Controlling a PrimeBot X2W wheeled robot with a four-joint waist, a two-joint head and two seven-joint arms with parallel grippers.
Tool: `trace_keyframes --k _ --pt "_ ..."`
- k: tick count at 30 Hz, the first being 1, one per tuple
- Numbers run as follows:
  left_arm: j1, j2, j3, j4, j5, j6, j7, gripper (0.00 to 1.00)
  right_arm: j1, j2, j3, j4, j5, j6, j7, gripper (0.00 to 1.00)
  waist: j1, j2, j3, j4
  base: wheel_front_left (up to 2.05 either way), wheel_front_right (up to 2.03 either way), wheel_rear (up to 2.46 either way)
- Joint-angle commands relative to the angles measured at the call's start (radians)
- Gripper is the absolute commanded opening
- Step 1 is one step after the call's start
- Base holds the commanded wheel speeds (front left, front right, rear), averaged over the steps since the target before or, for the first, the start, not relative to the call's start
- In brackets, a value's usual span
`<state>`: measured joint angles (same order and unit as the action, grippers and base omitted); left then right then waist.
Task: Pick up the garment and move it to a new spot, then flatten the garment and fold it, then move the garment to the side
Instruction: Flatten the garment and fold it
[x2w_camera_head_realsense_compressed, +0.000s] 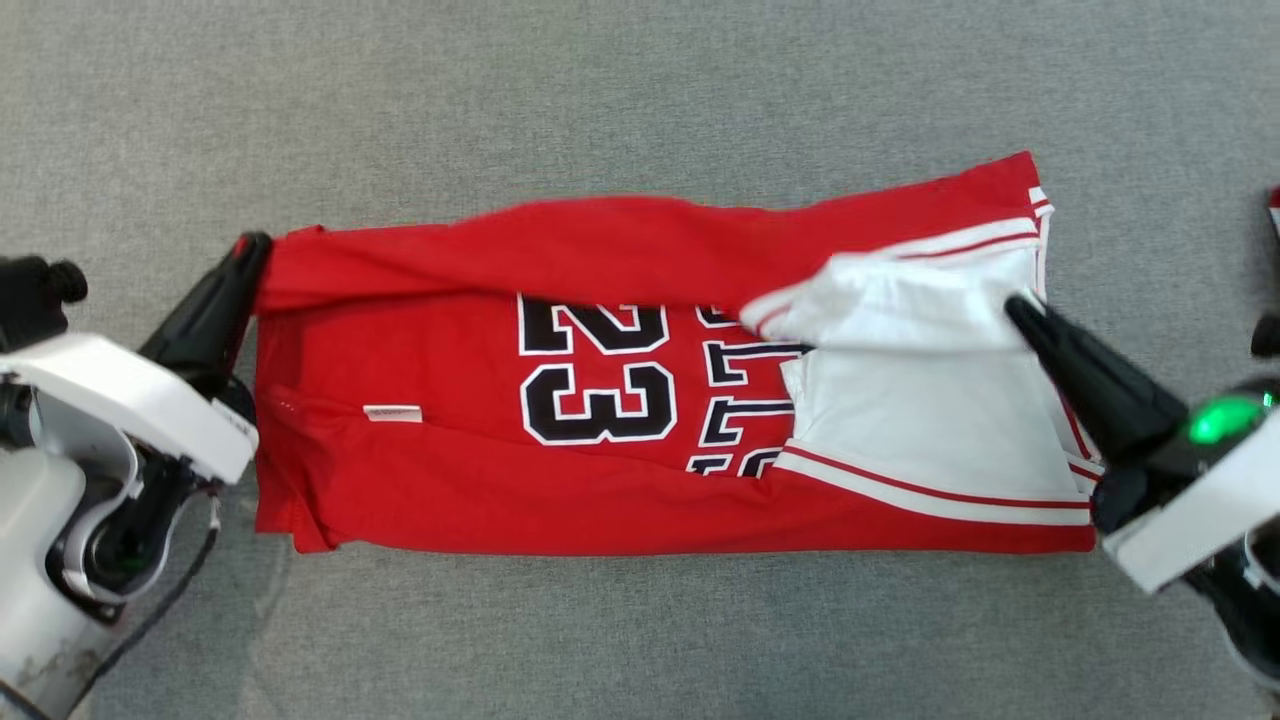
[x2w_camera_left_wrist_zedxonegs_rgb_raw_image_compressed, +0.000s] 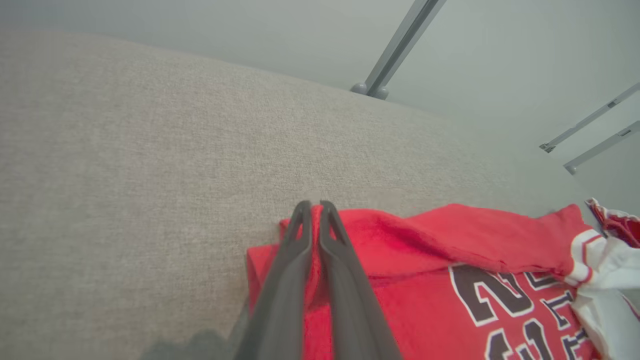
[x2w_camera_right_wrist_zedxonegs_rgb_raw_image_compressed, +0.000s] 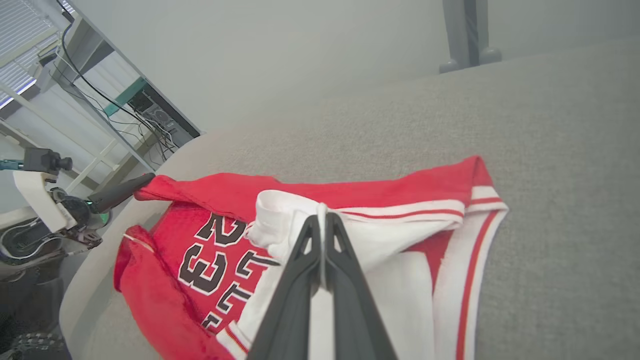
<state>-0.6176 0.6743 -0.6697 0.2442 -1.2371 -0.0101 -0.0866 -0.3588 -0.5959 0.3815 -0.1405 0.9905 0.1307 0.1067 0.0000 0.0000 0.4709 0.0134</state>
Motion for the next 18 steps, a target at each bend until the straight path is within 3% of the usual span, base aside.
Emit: trace_keyframes --k 1,6,12,13,15,16,18 --pt "0.024 0.012 0.005 -0.019 -0.008 0.012 -0.007 0.0 0.045 0.019 -0.028 -0.018 -0.011 0.0 0.005 0.0 0.0 0.0 -0.005 -0.006 0.0 0.0 0.0" --pt "0.119 0.05 0.017 -0.097 -0.038 0.051 -0.018 0.0 0.222 0.128 -0.146 -0.09 -0.046 0.0 0.036 0.0 0.0 0.0 -0.01 -0.018 0.0 0.0 0.0" --pt "0.176 0.049 0.006 -0.119 -0.039 0.085 -0.029 0.0 0.308 0.232 -0.217 -0.1 -0.113 0.0 0.092 0.0 0.0 0.0 -0.008 -0.017 0.0 0.0 0.0" --pt "0.179 0.041 0.002 -0.114 -0.036 0.088 -0.031 0.2 0.311 0.249 -0.22 -0.096 -0.124 0.0 0.098 0.0 0.0 0.0 -0.009 -0.016 0.0 0.0 0.0" --pt "0.179 0.027 0.0 -0.102 -0.026 0.097 -0.05 1.0 0.312 0.274 -0.23 -0.085 -0.155 0.0 0.091 0.47 0.0 0.0 -0.011 -0.015 0.0 0.0 0.0" --pt "0.181 0.022 -0.002 -0.095 -0.018 0.103 -0.062 1.0 0.31 0.281 -0.231 -0.081 -0.175 0.0 0.085 1.0 0.0 0.0 -0.013 -0.016 0.0 0.0 0.0" --pt "0.184 0.006 0.006 -0.085 0.002 0.123 -0.101 1.0 0.303 0.305 -0.241 -0.078 -0.212 0.0 0.056 1.0 0.0 0.0 -0.019 -0.018 0.0 0.0 0.0"
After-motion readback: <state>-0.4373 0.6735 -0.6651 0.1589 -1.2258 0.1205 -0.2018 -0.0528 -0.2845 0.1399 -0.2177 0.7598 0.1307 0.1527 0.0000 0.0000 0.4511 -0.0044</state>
